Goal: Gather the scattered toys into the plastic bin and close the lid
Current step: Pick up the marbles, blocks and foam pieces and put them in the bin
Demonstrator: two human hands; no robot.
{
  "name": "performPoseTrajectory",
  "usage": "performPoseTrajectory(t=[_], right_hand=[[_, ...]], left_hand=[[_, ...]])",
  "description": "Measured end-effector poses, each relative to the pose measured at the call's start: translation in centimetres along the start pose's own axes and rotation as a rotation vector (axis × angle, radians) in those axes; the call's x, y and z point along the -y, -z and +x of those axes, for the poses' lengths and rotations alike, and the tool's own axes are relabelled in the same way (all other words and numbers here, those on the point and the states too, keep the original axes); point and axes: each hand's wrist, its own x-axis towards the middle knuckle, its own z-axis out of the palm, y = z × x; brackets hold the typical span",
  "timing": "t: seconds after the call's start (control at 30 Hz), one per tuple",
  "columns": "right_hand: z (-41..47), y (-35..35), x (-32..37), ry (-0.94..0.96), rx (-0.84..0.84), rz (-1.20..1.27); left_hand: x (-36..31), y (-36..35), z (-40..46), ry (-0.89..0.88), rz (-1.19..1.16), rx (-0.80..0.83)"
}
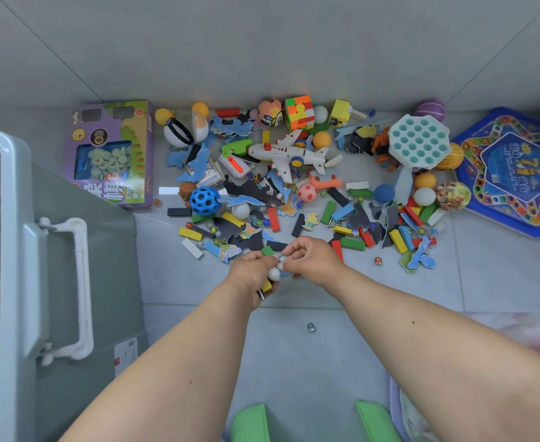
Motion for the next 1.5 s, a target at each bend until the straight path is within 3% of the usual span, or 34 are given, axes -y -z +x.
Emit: performPoseTrajectory(t=[0.07, 0.13, 0.2, 0.3, 0.37, 0.57, 0.67, 0.83, 0.93, 1.0, 1.1, 1.23, 1.37, 1.5], right_hand=[[-0.4, 0.5, -1.0, 0.019, -0.055, -0.118], [-1.1, 0.9, -2.6, 0.085, -0.007, -0.541], [-1.9, 0.8, -4.1, 0.146, 0.166, -0.943], [-2.7, 0.1, -5.4, 0.176, 0.44, -1.25], [-2.8, -0.6, -5.8, 0.162, 0.515, -1.315], [-2.2, -0.4, -6.2, 0.197, 0.496, -1.401], [-3.0, -0.1, -5.6, 0.341, 0.531, -1.407], [-3.4, -0.8, -8.1, 0.426, 0.743, -1.548], [-3.2, -0.8, -8.4, 0.45, 0.699, -1.499], [-2.8, -1.0, -8.0, 0.373, 0.537, -1.398], [-1.2, -1.0, -6.4, 0.208, 0.19, -0.994], [0.6, -1.6, -1.0, 0.187, -0.22, -0.311], [0.7, -2.7, 3.1, 0.194, -0.226, 0.135], [0.5, -3.2, 4.9, 0.204, -0.257, 0.235]], left_hand=[[0.0, 0.5, 0.2, -0.003, -0.037, -0.026], [-0.1, 0.9, 0.3, -0.008, -0.06, -0.023], [-0.1, 0.9, 0.3, -0.012, -0.07, -0.001], [0.0, 0.9, 0.4, -0.008, -0.083, 0.012], [0.1, 0.8, 0.4, -0.004, -0.086, 0.011], [0.2, 0.7, 0.6, 0.019, -0.092, 0.024], [0.1, 0.9, 0.7, 0.015, -0.096, 0.017], [0.3, 1.6, 0.8, 0.028, -0.103, -0.006], [0.3, 1.7, 0.9, 0.033, -0.109, -0.005], [0.3, 1.7, 0.9, 0.036, -0.112, -0.002], [0.2, 1.8, 1.0, 0.032, -0.12, 0.007], [-0.5, 1.9, 0.8, 0.069, -0.264, 0.103], [-1.9, 2.0, 0.0, 0.06, -0.425, 0.234], [-4.3, 2.1, -1.3, 0.022, -0.502, 0.278]])
